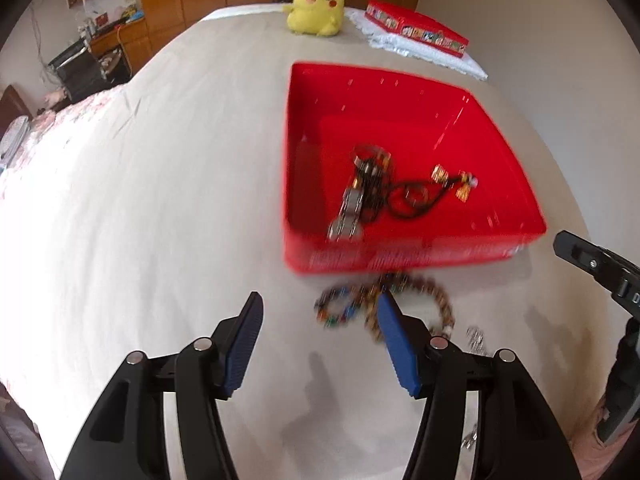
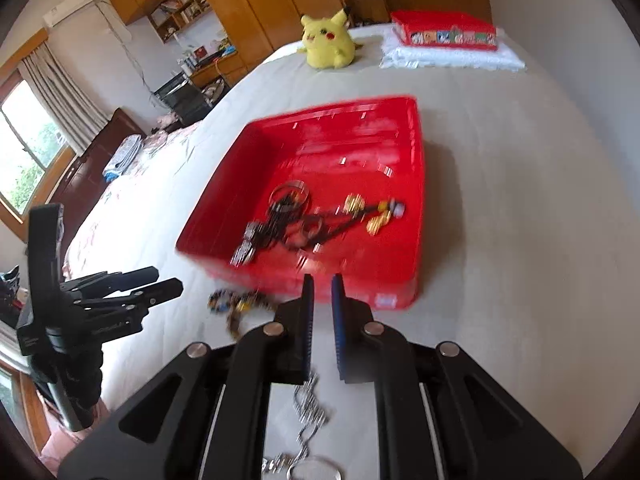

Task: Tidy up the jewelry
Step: 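Move the right tool to the brown wooden bead bracelet and grasp it, then grasp the multicolour bead bracelet with the left tool while the right tool holds the wooden bracelet, then carry both bead bracelets into the red tray and open both tools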

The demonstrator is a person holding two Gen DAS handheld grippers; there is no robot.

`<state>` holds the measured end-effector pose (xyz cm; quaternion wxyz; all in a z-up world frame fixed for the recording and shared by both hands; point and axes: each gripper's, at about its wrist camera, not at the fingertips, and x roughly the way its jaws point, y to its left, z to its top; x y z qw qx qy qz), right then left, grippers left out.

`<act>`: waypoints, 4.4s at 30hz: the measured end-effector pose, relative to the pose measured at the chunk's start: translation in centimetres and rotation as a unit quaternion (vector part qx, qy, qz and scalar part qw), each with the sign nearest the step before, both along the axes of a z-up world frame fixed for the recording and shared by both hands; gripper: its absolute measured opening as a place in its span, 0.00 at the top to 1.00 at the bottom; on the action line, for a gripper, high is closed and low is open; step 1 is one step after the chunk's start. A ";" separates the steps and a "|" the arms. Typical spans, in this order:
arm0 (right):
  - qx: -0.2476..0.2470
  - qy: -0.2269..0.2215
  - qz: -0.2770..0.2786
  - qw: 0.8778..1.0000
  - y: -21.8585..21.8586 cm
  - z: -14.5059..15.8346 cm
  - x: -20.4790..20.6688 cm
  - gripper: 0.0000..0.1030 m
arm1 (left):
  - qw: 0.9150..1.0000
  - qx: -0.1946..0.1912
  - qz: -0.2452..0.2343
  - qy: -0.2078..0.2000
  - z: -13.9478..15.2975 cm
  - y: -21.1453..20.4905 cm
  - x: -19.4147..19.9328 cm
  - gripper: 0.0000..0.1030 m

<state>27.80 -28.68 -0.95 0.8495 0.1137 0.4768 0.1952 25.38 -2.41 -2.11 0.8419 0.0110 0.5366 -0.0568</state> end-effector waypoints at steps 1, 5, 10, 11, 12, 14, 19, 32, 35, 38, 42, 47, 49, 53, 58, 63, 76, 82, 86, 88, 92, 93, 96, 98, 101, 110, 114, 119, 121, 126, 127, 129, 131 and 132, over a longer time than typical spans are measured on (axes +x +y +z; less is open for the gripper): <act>0.000 0.004 0.003 1.000 0.2 -0.3 -0.3 0.91 | 1.000 -0.003 0.001 0.003 -0.3 0.2 -0.5 0.42; -0.004 0.027 0.015 1.000 1.9 -1.8 -1.5 0.91 | 1.000 -0.004 0.010 0.008 -1.4 0.6 -1.9 0.42; -0.004 0.053 0.026 0.998 3.6 -3.5 -1.8 0.91 | 1.000 0.001 0.027 0.011 -2.5 1.1 -2.2 0.42; -0.002 0.058 0.027 0.998 3.9 -3.8 -1.7 0.91 | 0.999 0.005 0.031 0.012 -2.8 1.3 -2.1 0.42; -0.001 0.061 0.027 0.998 4.1 -4.0 -1.7 0.91 | 0.999 0.007 0.033 0.015 -3.1 1.4 -2.0 0.42; -0.002 0.065 0.024 0.998 4.5 -4.3 -1.5 0.91 | 0.999 0.003 0.033 0.020 -3.4 1.5 -1.9 0.42; -0.007 0.079 0.016 0.997 5.3 -5.4 -0.7 0.91 | 0.999 0.009 0.041 0.019 -4.2 1.8 -1.6 0.42; -0.024 0.094 0.005 0.995 6.9 -7.0 0.9 0.75 | 0.998 -0.012 0.054 0.010 -4.8 2.3 -0.9 0.24; -0.036 0.096 0.008 0.995 7.8 -7.6 1.3 0.75 | 0.998 -0.014 0.054 0.013 -5.0 2.3 -0.8 0.24; -0.061 0.077 0.008 0.995 8.8 -7.7 1.3 0.75 | 0.998 -0.016 0.052 0.014 -5.0 2.2 -0.6 0.24; -0.100 0.053 0.003 0.994 9.5 -7.9 0.8 0.90 | 0.998 -0.021 0.049 0.013 -5.0 2.2 -0.7 0.24; -0.030 0.079 -0.001 0.996 7.2 -7.6 0.9 0.91 | 0.999 -0.029 0.043 0.013 -5.0 2.4 -0.7 0.24; -0.015 0.070 -0.011 0.997 5.6 -6.6 0.4 0.91 | 0.998 -0.036 0.043 0.010 -4.8 2.5 -0.8 0.24; 0.005 0.052 -0.039 0.998 2.3 -5.0 -0.4 0.91 | 0.999 -0.043 0.031 0.005 -4.3 2.1 -1.0 0.24; 0.016 0.057 -0.084 0.995 -1.7 -5.1 -0.5 0.90 | 0.999 -0.049 0.005 0.014 -4.3 0.1 -1.0 0.26; 0.025 0.070 -0.090 0.993 -2.3 -5.9 -0.6 0.90 | 0.998 -0.049 -0.029 0.016 -4.4 -2.4 -0.7 0.37; 0.033 0.084 -0.088 0.992 -2.4 -6.5 -0.1 0.90 | 0.997 -0.023 -0.063 0.029 -5.9 -4.4 1.5 0.48; 0.030 0.091 -0.088 0.991 -2.3 -7.1 0.0 0.90 | 0.997 -0.013 -0.065 0.034 -6.8 -4.6 2.3 0.54; 0.029 0.100 -0.084 0.991 -2.1 -7.5 0.2 0.90 | 0.998 0.005 -0.053 0.032 -6.9 -4.2 1.9 0.87; 0.027 0.105 -0.080 0.991 -1.9 -7.7 0.3 0.90 | 0.998 -0.007 -0.053 0.038 -6.9 -3.9 1.7 0.92; 0.026 0.118 -0.074 0.990 -1.6 -8.4 0.6 0.87 | 0.998 -0.009 -0.054 0.043 -6.9 -3.9 1.3 0.92; 0.025 0.118 -0.073 0.990 -1.6 -8.4 0.7 0.87 | 0.998 -0.005 -0.056 0.042 -7.0 -4.1 1.3 0.92; 0.023 0.117 -0.072 0.990 -1.5 -8.4 0.7 0.87 | 0.998 0.010 -0.058 0.036 -6.9 -4.6 1.0 0.90; 0.020 0.116 -0.071 0.991 -1.5 -8.7 0.7 0.87 | 0.997 0.020 -0.060 0.031 -6.9 -5.4 1.1 0.85; 0.012 0.109 -0.070 0.991 -1.0 -8.8 0.8 0.88 | 0.997 0.049 -0.061 0.016 -6.9 -6.5 0.5 0.85; 0.056 0.103 -0.058 0.991 -1.4 -7.5 0.0 0.90 | 0.998 0.015 -0.042 0.035 -6.3 -5.3 0.0 0.93; 0.073 0.078 -0.056 0.993 -1.9 -5.3 -1.0 0.90 | 0.998 -0.016 -0.044 0.041 -5.4 -4.3 -0.7 0.93; 0.088 0.056 -0.052 0.993 -2.6 -3.3 -1.9 0.90 | 0.998 -0.039 -0.054 0.021 -3.1 -3.9 -2.1 0.93; 0.089 0.048 -0.051 0.994 -2.8 -2.7 -2.1 0.90 | 0.997 -0.044 -0.057 0.011 -2.3 -3.7 -2.2 0.93; 0.085 0.025 -0.045 0.995 -2.4 -0.8 -2.9 0.90 | 0.996 -0.064 -0.064 -0.006 -0.3 -3.5 -3.4 0.93; 0.084 0.020 -0.044 0.995 -2.4 -0.4 -3.1 0.90 | 0.996 -0.065 -0.065 -0.010 0.1 -3.7 -3.5 0.93; 0.083 0.012 -0.043 0.996 -2.5 0.2 -3.4 0.90 | 0.995 -0.071 -0.068 -0.016 0.8 -3.6 -3.8 0.93; 0.082 0.006 -0.042 0.996 -2.5 0.8 -3.5 0.90 | 0.994 -0.077 -0.073 -0.023 1.6 -3.7 -4.0 0.93; 0.081 0.005 -0.041 0.996 -2.5 1.1 -3.6 0.90 | 0.994 -0.077 -0.075 -0.027 2.0 -3.6 -4.2 0.93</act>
